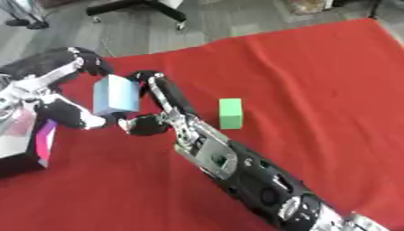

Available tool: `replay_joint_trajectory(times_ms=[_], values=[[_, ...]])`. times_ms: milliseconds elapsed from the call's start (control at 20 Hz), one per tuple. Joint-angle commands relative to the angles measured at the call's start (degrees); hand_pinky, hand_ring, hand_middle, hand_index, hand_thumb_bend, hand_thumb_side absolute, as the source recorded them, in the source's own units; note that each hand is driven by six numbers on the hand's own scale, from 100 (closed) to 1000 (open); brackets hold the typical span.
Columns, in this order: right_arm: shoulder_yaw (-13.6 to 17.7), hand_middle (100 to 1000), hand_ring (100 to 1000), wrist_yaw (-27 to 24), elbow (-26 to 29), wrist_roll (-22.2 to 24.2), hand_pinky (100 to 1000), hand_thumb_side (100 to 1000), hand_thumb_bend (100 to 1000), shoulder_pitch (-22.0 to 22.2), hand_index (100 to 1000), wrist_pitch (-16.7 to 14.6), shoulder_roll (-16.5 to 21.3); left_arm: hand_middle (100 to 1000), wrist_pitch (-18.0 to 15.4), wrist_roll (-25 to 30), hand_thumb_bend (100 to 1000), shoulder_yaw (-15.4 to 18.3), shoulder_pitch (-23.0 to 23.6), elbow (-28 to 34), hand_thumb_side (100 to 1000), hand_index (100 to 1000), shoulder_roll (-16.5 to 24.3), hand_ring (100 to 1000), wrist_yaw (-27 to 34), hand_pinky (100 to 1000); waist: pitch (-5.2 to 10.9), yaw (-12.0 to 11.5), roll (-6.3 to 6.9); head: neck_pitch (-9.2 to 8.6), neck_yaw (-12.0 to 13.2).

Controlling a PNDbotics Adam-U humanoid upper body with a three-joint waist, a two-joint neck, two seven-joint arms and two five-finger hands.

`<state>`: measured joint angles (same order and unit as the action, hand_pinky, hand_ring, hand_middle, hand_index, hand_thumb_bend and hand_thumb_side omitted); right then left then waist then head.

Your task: Pick up the objects with one hand, pass them to the other hand, and then place them into the box on the other side of the table.

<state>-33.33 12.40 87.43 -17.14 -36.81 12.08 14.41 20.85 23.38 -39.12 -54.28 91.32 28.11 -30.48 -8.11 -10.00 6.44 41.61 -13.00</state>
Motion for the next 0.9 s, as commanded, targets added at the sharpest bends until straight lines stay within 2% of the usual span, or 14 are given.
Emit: replay_joint_trajectory(times_ms=[50,350,550,650,900], values=[[0.1,477,623,-0.8,1.3,-0.4,763,100,158,-1.3,571,-0.4,-0.1,717,-0.4,0.2,576,0.3,-1.4,-0.3,218,819,0.3,767,-0.6,814,1.32,0.0,0.63,-0.71,0.2],[-0.2,475,620,-1.4,1.4,-0.4,762,100,158,-1.3,568,-0.7,-0.1,691,-1.0,-2.3,532,0.4,-1.4,-1.5,223,805,-0.4,752,-1.6,806,1.26,0.0,0.69,-1.0,0.4],[-0.3,475,619,-1.4,1.4,-0.3,761,100,159,-1.2,567,-0.8,-0.1,664,-1.0,-4.3,472,0.5,-1.4,-1.6,240,787,-0.6,736,-1.4,798,1.21,0.0,0.75,-1.15,0.5],[-0.3,474,623,-1.4,1.4,-0.3,760,100,161,-1.1,567,-0.8,-0.1,638,-0.9,-5.2,408,0.4,-1.3,-1.5,277,766,-0.7,721,-1.2,792,1.15,0.1,0.8,-1.25,0.5],[-0.4,473,623,-1.7,1.5,-0.2,760,100,163,-0.9,565,-0.8,0.0,584,-1.2,-6.6,339,0.3,-1.3,-1.6,268,704,-1.0,671,-1.3,774,1.07,0.1,0.81,-1.28,0.6]])
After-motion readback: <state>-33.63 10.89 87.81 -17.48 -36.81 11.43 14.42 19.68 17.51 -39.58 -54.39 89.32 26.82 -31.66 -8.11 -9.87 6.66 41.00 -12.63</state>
